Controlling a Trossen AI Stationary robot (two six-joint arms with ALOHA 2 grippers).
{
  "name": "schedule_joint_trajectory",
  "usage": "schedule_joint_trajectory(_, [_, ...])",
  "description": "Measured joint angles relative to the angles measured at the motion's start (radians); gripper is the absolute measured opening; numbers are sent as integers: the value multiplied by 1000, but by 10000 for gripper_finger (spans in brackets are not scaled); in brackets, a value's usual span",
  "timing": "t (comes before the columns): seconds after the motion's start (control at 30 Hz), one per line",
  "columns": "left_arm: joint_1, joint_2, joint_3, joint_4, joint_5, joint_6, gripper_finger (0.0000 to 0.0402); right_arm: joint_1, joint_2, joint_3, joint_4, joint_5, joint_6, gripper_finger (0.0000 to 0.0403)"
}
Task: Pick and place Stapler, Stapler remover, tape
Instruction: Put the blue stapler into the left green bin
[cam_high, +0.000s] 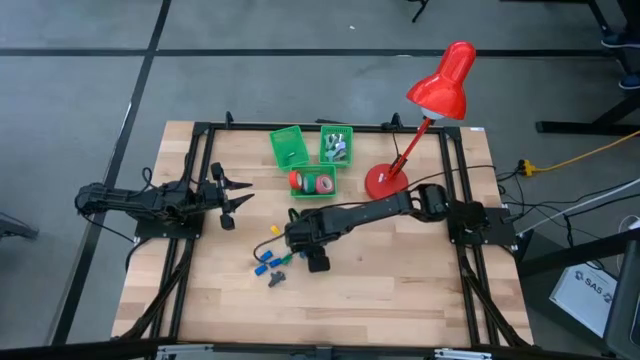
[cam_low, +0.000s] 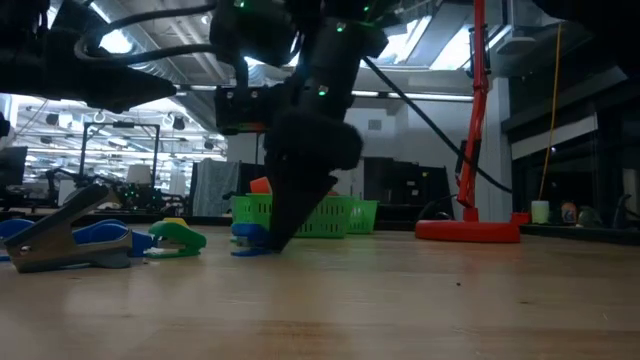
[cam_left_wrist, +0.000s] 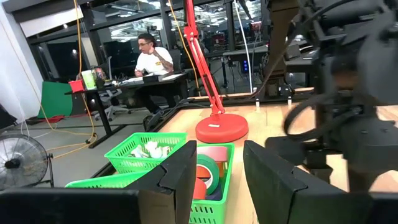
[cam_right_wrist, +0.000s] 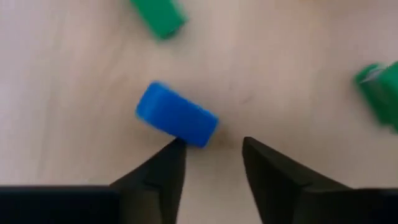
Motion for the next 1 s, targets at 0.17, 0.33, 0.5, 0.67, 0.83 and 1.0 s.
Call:
schedule_joint_trajectory(0.17, [0,0,0,0,0,0,128,-22,0,0,69,-10,-8,101])
schedule_joint_trajectory(0.33, [0,0,0,0,0,0,128,-39,0,0,71,-27,-56,53])
schedule_joint_trajectory(0.5, [0,0,0,0,0,0,128,-71,0,0,32,-63,-2,37])
schedule_joint_trajectory(0.67, [0,0,0,0,0,0,128,-108,0,1,-81,-194,171,80])
schedule_joint_trajectory(0.83, [0,0,0,0,0,0,128,-118,0,2,-84,-265,365,175])
schedule_joint_trajectory(1.0, [0,0,0,0,0,0,128,-115,0,1,-9,-290,612,268])
